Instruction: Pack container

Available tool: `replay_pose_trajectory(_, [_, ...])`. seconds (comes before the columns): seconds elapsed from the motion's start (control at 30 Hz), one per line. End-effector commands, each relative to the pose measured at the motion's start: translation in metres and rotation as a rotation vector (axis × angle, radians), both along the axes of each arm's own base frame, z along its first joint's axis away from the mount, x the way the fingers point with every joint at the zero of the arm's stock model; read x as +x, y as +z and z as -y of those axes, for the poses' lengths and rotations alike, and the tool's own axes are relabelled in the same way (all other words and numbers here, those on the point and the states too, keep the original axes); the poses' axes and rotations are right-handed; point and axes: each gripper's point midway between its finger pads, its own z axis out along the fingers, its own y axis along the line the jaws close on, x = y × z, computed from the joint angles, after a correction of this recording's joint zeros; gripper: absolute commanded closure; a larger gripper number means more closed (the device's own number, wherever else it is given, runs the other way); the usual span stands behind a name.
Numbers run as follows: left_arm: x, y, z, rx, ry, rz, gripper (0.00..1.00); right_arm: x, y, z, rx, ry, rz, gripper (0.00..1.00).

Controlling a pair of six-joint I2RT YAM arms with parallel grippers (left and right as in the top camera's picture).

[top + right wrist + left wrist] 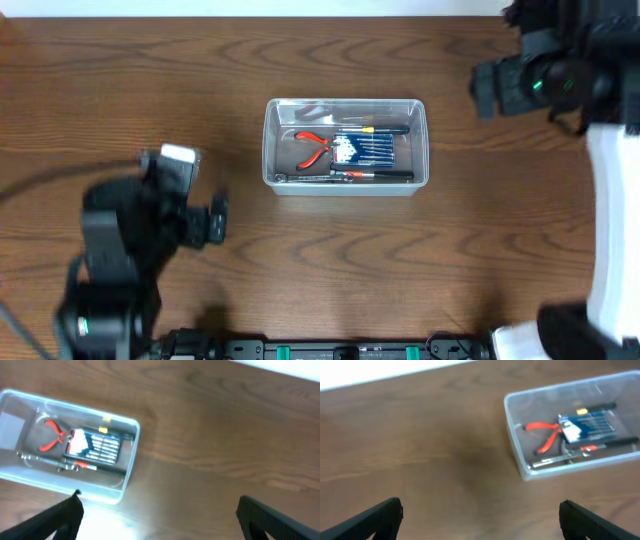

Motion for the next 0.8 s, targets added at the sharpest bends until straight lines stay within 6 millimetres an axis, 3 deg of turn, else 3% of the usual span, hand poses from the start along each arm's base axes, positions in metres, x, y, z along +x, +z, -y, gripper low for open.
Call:
replay_pose_trajectory(0.0, [-0.008, -0.019, -0.01, 0.027, 0.05, 0.059, 0.02, -0.028, -0.022, 0.001, -0.014, -0.065, 0.034, 0.01])
replay_pose_trajectory(0.3, [-0.013, -0.056, -0.01, 0.024, 0.051, 0.099, 0.02, -0.084, -0.144, 0.012, 0.017, -0.106, 0.078, 0.01])
replay_pose_trajectory(0.37, [-0.014, -0.063, -0.01, 0.026, 0.05, 0.074, 0.02, -0.091, -0.16, 0.014, 0.027, -0.126, 0.07, 0.01])
replay_pose_trajectory(0.47, [-0.013, -0.066, -0.01, 0.026, 0.05, 0.062, 0.02, -0.099, -0.172, 0.015, 0.034, -0.135, 0.069, 0.01])
replay_pose_trajectory(0.77, [-0.013, -0.067, -0.009, 0.026, 0.049, 0.059, 0.02, -0.101, -0.173, 0.013, 0.046, -0.125, 0.067, 0.01])
